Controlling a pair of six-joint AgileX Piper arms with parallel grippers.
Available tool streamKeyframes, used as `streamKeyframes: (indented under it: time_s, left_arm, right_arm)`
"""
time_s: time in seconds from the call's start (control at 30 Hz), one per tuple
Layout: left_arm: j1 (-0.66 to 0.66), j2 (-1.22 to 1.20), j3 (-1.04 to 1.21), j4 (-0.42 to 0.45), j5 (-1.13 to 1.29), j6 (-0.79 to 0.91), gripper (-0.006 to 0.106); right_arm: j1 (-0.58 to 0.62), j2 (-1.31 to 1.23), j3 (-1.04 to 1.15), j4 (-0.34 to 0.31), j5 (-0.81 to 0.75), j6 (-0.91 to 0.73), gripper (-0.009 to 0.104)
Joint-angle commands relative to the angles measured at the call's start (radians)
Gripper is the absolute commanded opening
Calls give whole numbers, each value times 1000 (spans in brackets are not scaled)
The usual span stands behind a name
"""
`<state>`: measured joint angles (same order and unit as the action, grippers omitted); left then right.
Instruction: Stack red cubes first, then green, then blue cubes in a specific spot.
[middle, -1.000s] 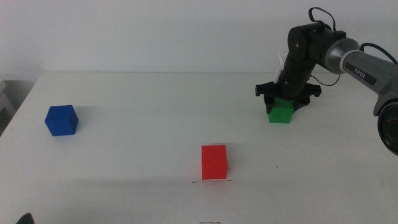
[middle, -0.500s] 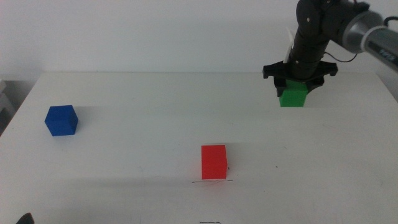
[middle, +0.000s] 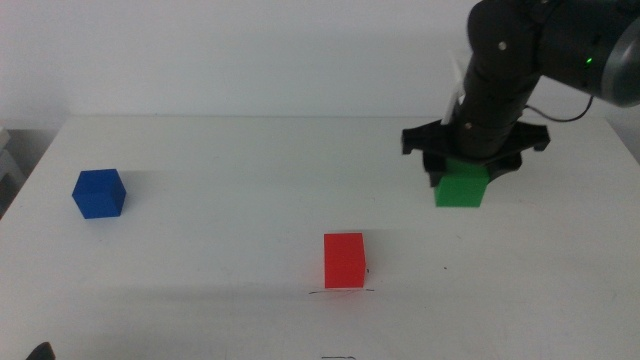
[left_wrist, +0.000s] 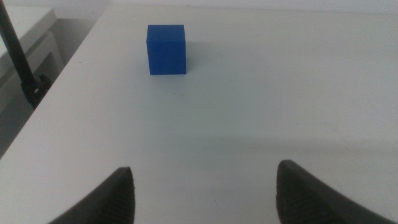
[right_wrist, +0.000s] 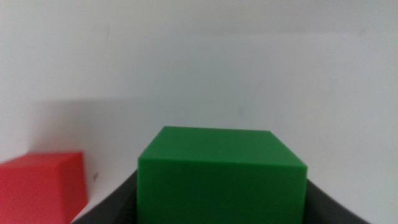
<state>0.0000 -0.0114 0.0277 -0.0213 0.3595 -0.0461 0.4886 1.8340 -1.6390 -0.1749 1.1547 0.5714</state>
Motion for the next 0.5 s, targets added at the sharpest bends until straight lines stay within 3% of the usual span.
streamKeyframes:
  time_s: [0.0, 0.2, 0.47]
  left_arm:
    - [0, -26, 0, -5, -77, -2, 75]
    - [0, -26, 0, -5, -77, -2, 75]
    - [0, -26, 0, -5, -77, -2, 75]
  right_arm:
    - [28, -55, -22, -17, 3, 27, -1]
    - [81, -52, -22, -45, 0, 95, -1]
    - [173, 24, -129, -29, 64, 155, -1]
